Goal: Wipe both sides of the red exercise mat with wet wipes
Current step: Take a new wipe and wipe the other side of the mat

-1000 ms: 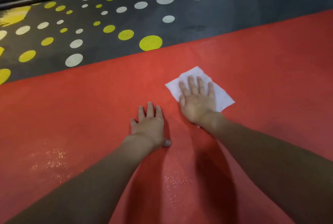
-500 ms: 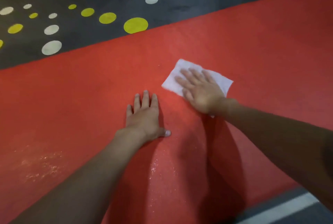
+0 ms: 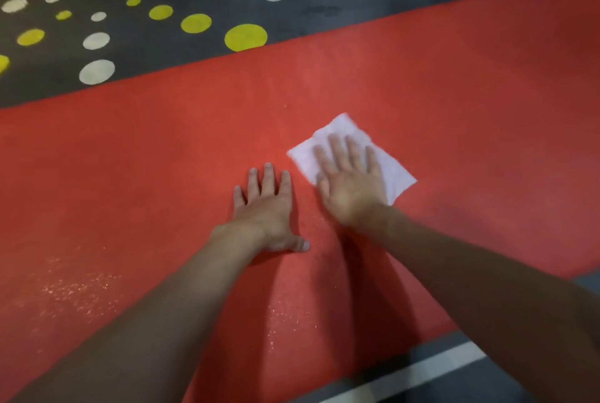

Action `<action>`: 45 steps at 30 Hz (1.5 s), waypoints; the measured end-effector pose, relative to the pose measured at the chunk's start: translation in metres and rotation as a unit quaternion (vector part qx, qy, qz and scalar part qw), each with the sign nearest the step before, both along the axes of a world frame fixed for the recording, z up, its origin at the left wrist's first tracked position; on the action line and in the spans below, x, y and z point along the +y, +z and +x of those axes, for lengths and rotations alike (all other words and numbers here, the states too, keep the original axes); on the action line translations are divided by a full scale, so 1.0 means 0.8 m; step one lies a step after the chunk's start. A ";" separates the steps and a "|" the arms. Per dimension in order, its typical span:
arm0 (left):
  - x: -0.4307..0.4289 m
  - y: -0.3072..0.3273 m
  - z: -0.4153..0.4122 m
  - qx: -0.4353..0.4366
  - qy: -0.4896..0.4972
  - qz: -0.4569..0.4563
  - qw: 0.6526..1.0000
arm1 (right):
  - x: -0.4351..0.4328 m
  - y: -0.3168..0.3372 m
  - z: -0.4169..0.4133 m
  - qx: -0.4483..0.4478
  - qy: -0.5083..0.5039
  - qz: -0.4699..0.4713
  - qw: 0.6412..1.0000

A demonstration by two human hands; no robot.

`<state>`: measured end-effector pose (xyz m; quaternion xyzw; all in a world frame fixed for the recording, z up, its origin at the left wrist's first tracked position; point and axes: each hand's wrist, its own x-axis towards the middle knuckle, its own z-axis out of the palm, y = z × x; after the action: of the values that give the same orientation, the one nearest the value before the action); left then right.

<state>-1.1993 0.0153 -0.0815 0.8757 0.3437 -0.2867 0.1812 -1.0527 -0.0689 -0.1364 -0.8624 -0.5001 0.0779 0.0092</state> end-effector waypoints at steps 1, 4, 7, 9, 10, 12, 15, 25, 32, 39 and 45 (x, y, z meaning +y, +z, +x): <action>-0.001 0.002 0.002 0.003 0.001 -0.003 1.000 | -0.010 0.001 -0.006 0.011 0.080 0.005 0.997; -0.007 0.006 -0.003 0.013 -0.005 -0.021 1.000 | -0.030 0.007 0.045 0.018 0.121 -0.005 0.993; -0.019 0.001 -0.011 0.015 -0.015 -0.015 1.000 | -0.036 0.001 0.039 -0.002 -0.088 -0.005 0.996; -0.022 -0.002 -0.011 0.007 -0.010 -0.011 1.000 | -0.036 -0.002 -0.008 -0.006 -0.045 0.016 0.999; -0.022 -0.002 -0.012 0.003 -0.005 -0.011 1.000 | -0.043 0.000 -0.024 -0.002 0.033 0.015 0.999; -0.022 -0.001 -0.014 -0.007 -0.002 -0.011 1.000 | -0.064 0.007 -0.008 0.013 0.159 -0.023 0.987; -0.027 -0.003 -0.020 -0.017 -0.001 -0.013 1.000 | -0.077 0.012 0.044 0.007 0.028 -0.023 0.999; -0.040 -0.002 -0.027 -0.020 -0.017 -0.012 1.000 | -0.109 0.007 0.017 0.002 0.047 -0.012 0.999; -0.048 0.002 -0.027 -0.009 -0.025 -0.023 0.999 | -0.138 -0.001 -0.033 -0.005 0.171 -0.015 0.985; -0.059 -0.002 -0.031 -0.012 -0.027 -0.021 0.999 | -0.149 -0.003 -0.069 -0.032 0.009 -0.007 0.999; -0.062 -0.004 -0.041 -0.035 -0.021 -0.021 0.999 | -0.191 0.003 -0.018 -0.031 -0.039 0.001 0.999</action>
<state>-1.2317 -0.0342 -0.0846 0.8881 0.3128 -0.2666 0.2058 -1.0667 -0.2214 -0.1344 -0.8830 -0.4666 0.0503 -0.0021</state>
